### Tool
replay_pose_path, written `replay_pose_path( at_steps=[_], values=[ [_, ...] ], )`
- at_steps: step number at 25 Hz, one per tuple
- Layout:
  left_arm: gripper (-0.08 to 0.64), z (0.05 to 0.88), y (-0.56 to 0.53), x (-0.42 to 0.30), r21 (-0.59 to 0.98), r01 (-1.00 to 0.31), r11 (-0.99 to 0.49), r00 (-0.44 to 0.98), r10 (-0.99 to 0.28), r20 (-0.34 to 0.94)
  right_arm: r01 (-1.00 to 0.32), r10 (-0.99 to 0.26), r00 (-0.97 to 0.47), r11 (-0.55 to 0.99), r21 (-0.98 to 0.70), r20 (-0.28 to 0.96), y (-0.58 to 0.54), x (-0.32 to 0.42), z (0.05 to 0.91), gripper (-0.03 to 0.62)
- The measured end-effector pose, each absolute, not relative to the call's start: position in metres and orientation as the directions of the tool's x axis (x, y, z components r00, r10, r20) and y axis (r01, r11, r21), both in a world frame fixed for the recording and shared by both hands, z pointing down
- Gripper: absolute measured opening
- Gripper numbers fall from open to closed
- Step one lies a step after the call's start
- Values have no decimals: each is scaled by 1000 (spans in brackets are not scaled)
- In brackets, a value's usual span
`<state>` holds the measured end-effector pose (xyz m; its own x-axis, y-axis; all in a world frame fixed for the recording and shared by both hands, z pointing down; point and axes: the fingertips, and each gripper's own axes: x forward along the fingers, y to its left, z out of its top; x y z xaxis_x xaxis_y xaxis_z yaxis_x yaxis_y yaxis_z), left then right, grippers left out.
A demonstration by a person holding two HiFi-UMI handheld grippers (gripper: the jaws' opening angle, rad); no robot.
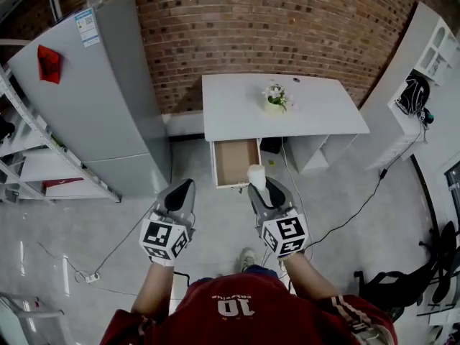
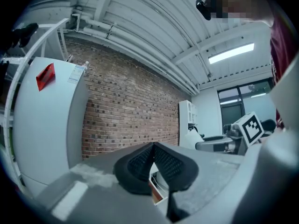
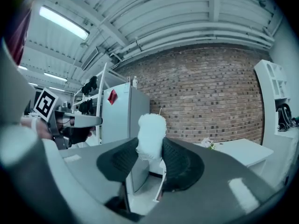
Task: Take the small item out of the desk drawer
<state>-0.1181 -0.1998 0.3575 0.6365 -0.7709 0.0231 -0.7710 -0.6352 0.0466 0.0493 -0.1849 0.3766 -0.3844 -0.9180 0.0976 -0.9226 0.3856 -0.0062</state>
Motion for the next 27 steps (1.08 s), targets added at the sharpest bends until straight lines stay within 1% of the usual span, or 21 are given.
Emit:
replay_pose_path(
  at_steps=[4,12,19,27],
  values=[
    [3,352,-187,-109,34,-756,-653,654,-756,16,-935,-932,-354,356,7,80,-166,55,368,153],
    [3,350,-157,-116,13,-771,-636,637,-771,-1,-921,-919,-387,389,16,73,-136,36,365,153],
    [3,355,-140,-128,34,-775,-631,631,-776,-1,-907,-907,-416,419,41,67,-116,16,361,153],
    [3,354,-132,-121,40,-757,-652,652,-758,-6,-907,-907,-414,418,52,70,-107,14,362,153]
  ],
)
